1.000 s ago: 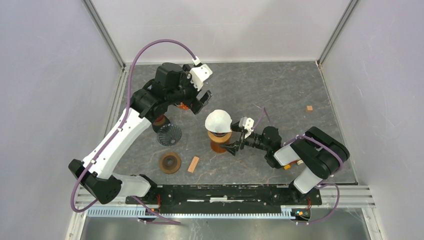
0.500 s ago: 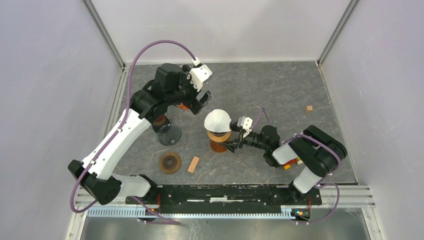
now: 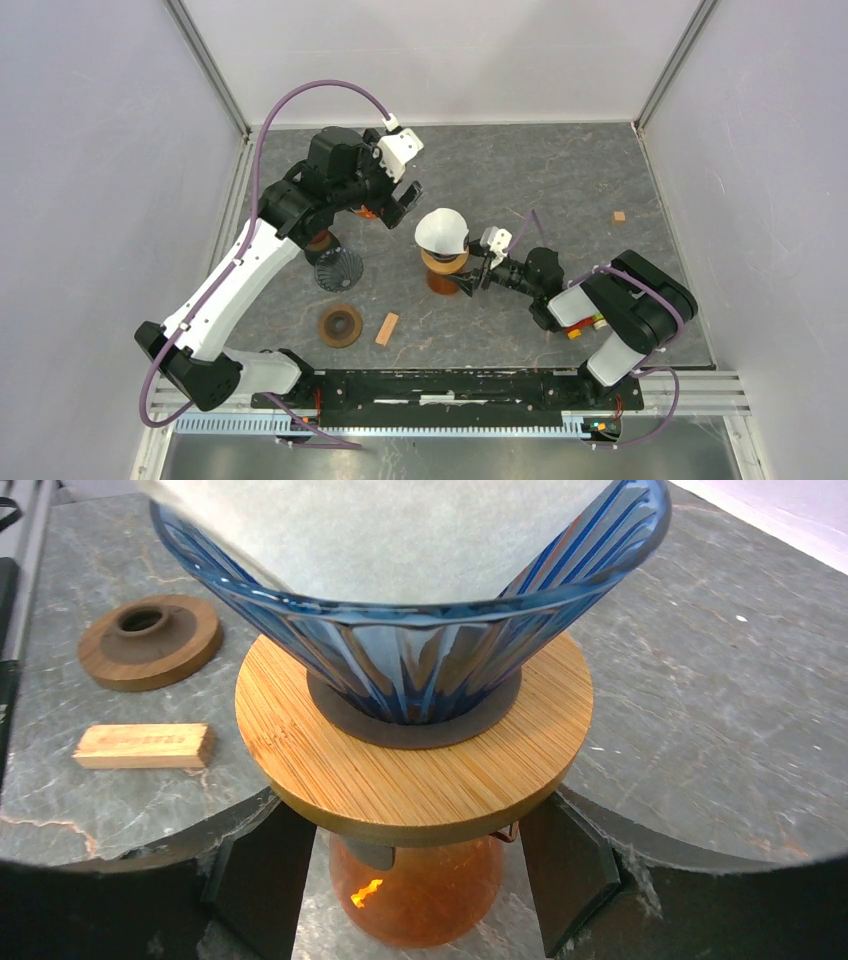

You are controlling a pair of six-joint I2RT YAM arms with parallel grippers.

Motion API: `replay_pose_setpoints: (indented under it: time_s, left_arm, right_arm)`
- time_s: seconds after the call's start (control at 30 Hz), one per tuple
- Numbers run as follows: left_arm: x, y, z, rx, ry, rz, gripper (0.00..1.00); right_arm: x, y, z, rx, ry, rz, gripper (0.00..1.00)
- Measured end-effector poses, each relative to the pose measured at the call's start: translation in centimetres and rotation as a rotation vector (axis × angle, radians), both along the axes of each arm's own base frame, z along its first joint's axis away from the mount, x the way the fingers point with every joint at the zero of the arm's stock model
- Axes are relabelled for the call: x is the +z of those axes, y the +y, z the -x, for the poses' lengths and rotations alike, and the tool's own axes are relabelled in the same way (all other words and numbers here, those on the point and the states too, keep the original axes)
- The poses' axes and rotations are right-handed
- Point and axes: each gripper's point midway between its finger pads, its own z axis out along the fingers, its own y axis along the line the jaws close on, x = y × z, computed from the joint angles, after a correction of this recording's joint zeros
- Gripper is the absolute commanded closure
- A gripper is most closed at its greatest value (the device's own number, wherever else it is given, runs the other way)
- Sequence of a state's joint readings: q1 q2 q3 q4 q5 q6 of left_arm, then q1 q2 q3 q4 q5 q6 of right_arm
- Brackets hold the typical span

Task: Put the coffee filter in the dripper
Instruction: Move the coffee server to the center of the board.

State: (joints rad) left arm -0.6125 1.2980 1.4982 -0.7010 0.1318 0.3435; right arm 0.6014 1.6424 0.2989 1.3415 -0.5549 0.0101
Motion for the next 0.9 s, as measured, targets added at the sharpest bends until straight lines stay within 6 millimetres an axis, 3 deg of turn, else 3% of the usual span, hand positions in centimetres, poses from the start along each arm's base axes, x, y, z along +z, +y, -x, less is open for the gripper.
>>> replay_pose_setpoints:
  time_s: [0.2,0.57,0.73,0.9]
  left_arm:
    - [0.0,0.1,0.1,0.002,-0.003,0.001,0.00]
    - [-2.4,2.4,-1.1,0.085,0.019,-0.036,0.00]
    - [-3.3,4.6,-2.0,0.155,0.032,-0.053,0.00]
    - [-5.4,8.6,-3.0,0.263,0.084,-0.079,0.00]
  right_arm:
    - [0.1,-1.9,-2.1,-0.103,0.007,0.005,0.25]
    - [0.1,-6.8,-4.8,-0.289,0.010,0.006,0.23]
    - [0.1,-8.7,-5.8,-0.358,0.007,0.005,0.21]
    - [0.2,-10.4,-6.6,-0.415,0.005,0.003,0.18]
